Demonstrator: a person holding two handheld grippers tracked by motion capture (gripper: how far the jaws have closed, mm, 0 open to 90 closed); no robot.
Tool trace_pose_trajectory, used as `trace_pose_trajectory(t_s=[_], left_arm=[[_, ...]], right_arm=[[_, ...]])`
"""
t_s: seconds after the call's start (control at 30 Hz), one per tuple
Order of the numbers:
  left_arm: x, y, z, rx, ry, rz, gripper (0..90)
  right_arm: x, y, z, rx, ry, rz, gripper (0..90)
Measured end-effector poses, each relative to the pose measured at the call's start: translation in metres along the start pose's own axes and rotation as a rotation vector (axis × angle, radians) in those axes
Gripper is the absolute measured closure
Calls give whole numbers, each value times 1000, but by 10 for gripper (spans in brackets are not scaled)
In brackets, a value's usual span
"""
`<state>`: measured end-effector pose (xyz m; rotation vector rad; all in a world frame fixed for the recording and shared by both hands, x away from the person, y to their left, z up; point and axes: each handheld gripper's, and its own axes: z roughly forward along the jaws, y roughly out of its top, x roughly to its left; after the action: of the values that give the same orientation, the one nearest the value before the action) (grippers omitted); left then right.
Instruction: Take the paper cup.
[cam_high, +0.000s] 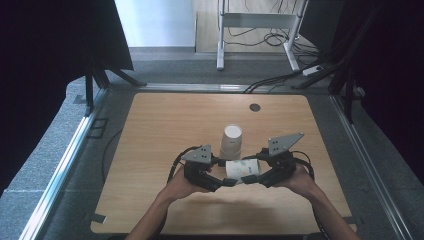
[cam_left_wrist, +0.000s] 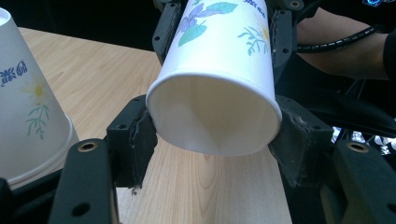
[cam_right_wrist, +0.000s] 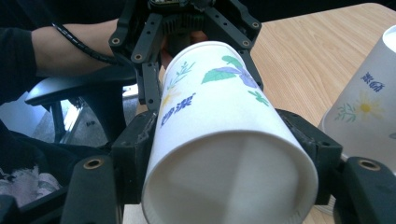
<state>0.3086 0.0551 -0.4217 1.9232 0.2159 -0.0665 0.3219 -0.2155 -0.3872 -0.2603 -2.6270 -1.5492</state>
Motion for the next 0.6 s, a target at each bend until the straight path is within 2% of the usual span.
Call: trace_pose_trajectory(t_s=[0.23,0.33,0.6], left_arm=[[1,3,-6,52,23,2,352],[2,6,-11,91,45,-2,351],[5,17,-18,223,85,8,348]], right_arm=[[-1,2,-5,15,-42,-3,242],[-1,4,-8,30,-63,-3,203],[0,8,-9,119,-124,-32,140]])
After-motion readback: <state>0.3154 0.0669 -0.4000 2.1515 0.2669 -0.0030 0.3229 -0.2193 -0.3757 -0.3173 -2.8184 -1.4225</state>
